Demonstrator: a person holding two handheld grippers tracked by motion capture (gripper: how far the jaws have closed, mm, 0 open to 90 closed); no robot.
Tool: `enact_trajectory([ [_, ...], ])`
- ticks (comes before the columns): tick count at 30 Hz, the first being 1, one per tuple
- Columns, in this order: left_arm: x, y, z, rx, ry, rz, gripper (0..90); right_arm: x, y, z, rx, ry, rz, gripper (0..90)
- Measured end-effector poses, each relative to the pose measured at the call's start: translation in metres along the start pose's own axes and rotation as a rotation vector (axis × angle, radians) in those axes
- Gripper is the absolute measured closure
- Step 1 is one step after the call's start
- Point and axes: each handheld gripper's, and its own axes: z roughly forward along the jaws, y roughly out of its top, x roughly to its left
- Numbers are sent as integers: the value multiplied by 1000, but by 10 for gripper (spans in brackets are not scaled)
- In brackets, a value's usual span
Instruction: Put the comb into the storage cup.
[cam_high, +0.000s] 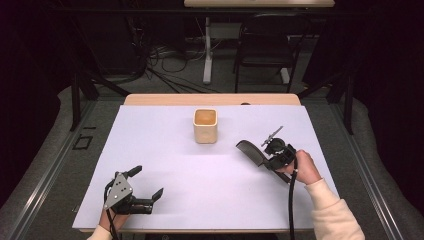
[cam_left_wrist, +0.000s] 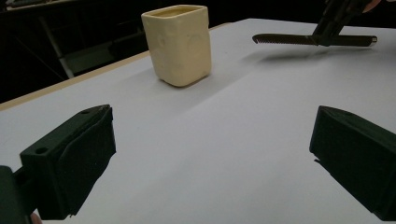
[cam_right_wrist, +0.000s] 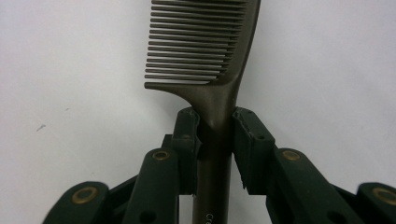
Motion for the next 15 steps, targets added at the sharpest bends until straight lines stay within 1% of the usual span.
enact_trajectory([
  [2,0,0,0,1,-1,-1,4,-1,-1,-3,0,2,-4,716],
  [3,0,0,0,0,-2,-1,4,-1,-2,-3,-23,2,4,716],
  [5,0,0,0,-1,-3,-2,4,-1,-2,-5,-22,5,7,715],
  [6,0,0,0,1,-2,-1,4,-2,-3,-6,-45,9,5,715],
  [8,0,0,1,2,-1,0,4,-2,-5,-8,-58,16,18,716],
  [9,0,0,1,2,-1,0,4,-2,-5,-9,-62,20,21,716],
  [10,0,0,0,3,-1,0,4,-2,-6,-11,-56,20,15,715],
  [11,0,0,0,3,0,0,4,-2,-6,-11,-65,22,16,715],
  [12,0,0,0,3,-1,0,4,-2,-6,-11,-86,19,17,715],
  [13,0,0,0,3,0,-1,4,-1,-7,-12,-88,21,28,715],
  [14,0,0,0,3,0,0,4,-2,-7,-12,-103,27,26,715],
  [15,0,0,0,3,0,0,4,-2,-7,-14,-96,25,21,715],
])
